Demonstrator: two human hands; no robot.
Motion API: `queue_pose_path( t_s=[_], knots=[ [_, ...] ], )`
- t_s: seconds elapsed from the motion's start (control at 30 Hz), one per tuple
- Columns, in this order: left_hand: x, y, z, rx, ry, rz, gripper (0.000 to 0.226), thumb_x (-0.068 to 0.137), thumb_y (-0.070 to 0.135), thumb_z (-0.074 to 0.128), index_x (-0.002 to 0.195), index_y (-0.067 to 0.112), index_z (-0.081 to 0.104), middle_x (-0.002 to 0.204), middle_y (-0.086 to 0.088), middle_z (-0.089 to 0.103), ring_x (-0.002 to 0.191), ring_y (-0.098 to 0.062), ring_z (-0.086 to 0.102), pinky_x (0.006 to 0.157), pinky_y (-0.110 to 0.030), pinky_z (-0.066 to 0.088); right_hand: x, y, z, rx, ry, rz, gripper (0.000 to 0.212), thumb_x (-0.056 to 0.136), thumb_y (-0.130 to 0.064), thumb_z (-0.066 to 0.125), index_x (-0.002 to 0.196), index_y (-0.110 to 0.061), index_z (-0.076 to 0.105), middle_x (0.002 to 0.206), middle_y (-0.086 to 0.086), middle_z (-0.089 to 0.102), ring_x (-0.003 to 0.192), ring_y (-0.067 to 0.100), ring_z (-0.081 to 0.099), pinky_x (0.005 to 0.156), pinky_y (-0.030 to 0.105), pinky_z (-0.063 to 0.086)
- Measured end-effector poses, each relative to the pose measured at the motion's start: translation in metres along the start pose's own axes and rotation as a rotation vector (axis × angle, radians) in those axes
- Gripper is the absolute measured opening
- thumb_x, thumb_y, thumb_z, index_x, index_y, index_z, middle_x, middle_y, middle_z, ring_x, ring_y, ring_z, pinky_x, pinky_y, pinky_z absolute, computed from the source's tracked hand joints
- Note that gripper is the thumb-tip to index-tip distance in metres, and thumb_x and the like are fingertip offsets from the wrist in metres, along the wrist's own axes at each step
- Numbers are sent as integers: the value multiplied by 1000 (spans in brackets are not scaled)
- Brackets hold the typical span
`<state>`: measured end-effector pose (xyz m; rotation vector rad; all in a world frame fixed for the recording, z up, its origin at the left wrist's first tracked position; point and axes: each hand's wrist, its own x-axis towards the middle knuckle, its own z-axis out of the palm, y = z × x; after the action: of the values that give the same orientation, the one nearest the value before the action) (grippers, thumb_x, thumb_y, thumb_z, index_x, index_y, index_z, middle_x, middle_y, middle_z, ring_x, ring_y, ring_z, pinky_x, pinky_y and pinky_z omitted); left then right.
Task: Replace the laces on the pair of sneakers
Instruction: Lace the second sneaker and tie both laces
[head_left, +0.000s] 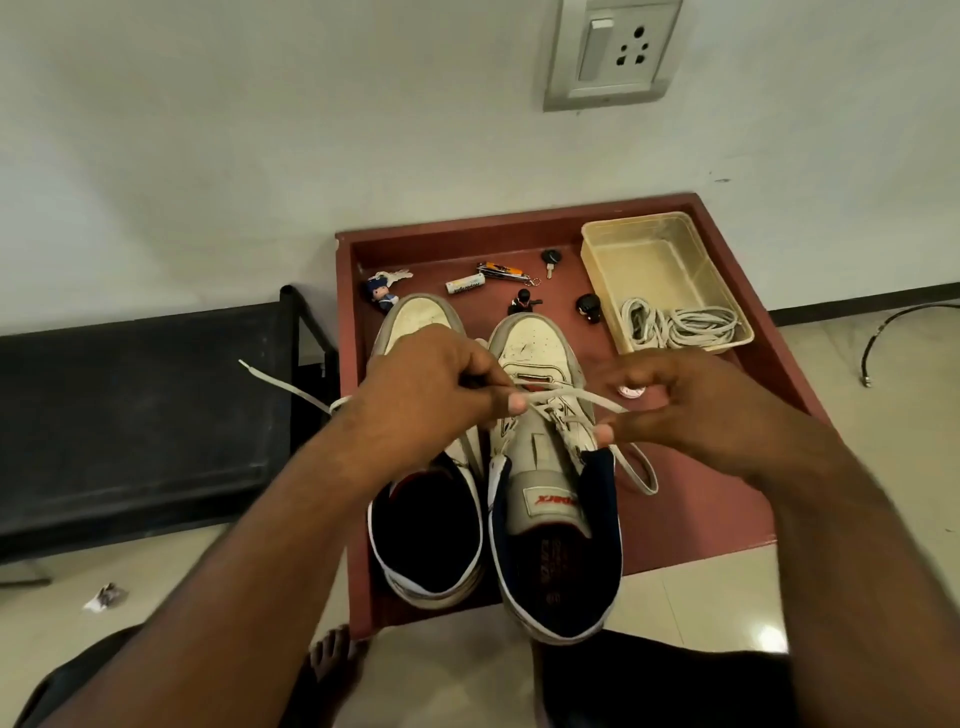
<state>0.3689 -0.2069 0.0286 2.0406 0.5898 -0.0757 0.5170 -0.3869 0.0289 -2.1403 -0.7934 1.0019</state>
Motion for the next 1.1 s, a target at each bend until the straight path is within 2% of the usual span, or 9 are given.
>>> queue_pose_path(
  t_s=[0.07, 0.2, 0.3, 0.37, 0.5, 0.63, 0.77, 0.93, 1.1],
  knots=[
    [2, 1, 8, -8, 33, -14, 7, 80, 32, 78, 79, 26, 76, 65, 10, 71, 58, 4, 62, 70, -26, 48, 8, -9, 19, 82, -49, -48, 65, 68, -15, 85, 126, -35, 61, 110, -8, 70, 106, 5, 63, 95, 30, 46],
    [3, -3, 8, -97, 172, -32, 6, 80, 28, 79, 77, 24, 76, 66, 10, 72, 64, -4, 68, 72, -33, 54, 15, -14, 22, 145, 21, -113, 27, 70, -1, 82, 90, -18, 75, 73, 3, 73, 68, 11, 69, 71, 28, 53],
    [2, -2, 12, -101, 203, -22, 2, 81, 26, 78, 80, 26, 76, 68, 11, 73, 73, -11, 71, 86, -45, 55, 15, -12, 22, 116, 25, -96, 35, 69, -7, 84, 98, -23, 74, 84, -3, 74, 81, 10, 70, 78, 30, 55],
    [2, 2, 18, -155, 178, -32, 6, 83, 23, 77, 86, 22, 73, 66, 7, 73, 72, -21, 72, 82, -42, 56, 16, -14, 32, 167, 4, -92, 51, 69, -12, 85, 114, -29, 68, 93, -1, 74, 91, 11, 70, 84, 32, 55],
    [3, 6, 17, -291, 272, -50, 24, 81, 27, 78, 97, 16, 64, 66, 0, 74, 64, -15, 72, 59, -17, 51, 23, -15, 36, 330, 149, -155, 16, 76, -10, 80, 91, -12, 76, 80, 5, 75, 75, 14, 71, 72, 26, 55],
    [3, -4, 21, 82, 263, -76, 30, 78, 55, 71, 81, 25, 66, 68, 7, 69, 64, -3, 65, 68, -27, 55, 24, -5, 27, 310, 240, -86, 7, 78, -19, 78, 84, -15, 78, 78, -3, 75, 79, 11, 71, 84, 34, 55],
    [2, 1, 28, 353, 143, -189, 48, 71, 75, 63, 68, 27, 62, 64, 10, 64, 65, -5, 62, 87, -47, 52, 26, 0, 40, 173, 125, -31, 3, 81, -16, 76, 81, -15, 79, 71, -11, 74, 67, -2, 67, 73, 28, 54],
    [3, -2, 22, 382, 43, -248, 22, 81, 52, 69, 76, 31, 72, 64, 12, 67, 68, -6, 64, 90, -48, 51, 34, 8, 48, 117, 31, 18, 2, 79, -13, 77, 77, -12, 79, 73, -1, 74, 72, 16, 69, 72, 36, 57],
    [10, -9, 23, 332, 17, -277, 18, 89, 27, 63, 75, 28, 75, 63, 6, 68, 60, -13, 62, 80, -40, 55, 40, 12, 60, 107, 24, -9, 10, 79, -17, 78, 69, -18, 77, 63, -3, 68, 51, 0, 52, 58, 23, 43]
  ],
)
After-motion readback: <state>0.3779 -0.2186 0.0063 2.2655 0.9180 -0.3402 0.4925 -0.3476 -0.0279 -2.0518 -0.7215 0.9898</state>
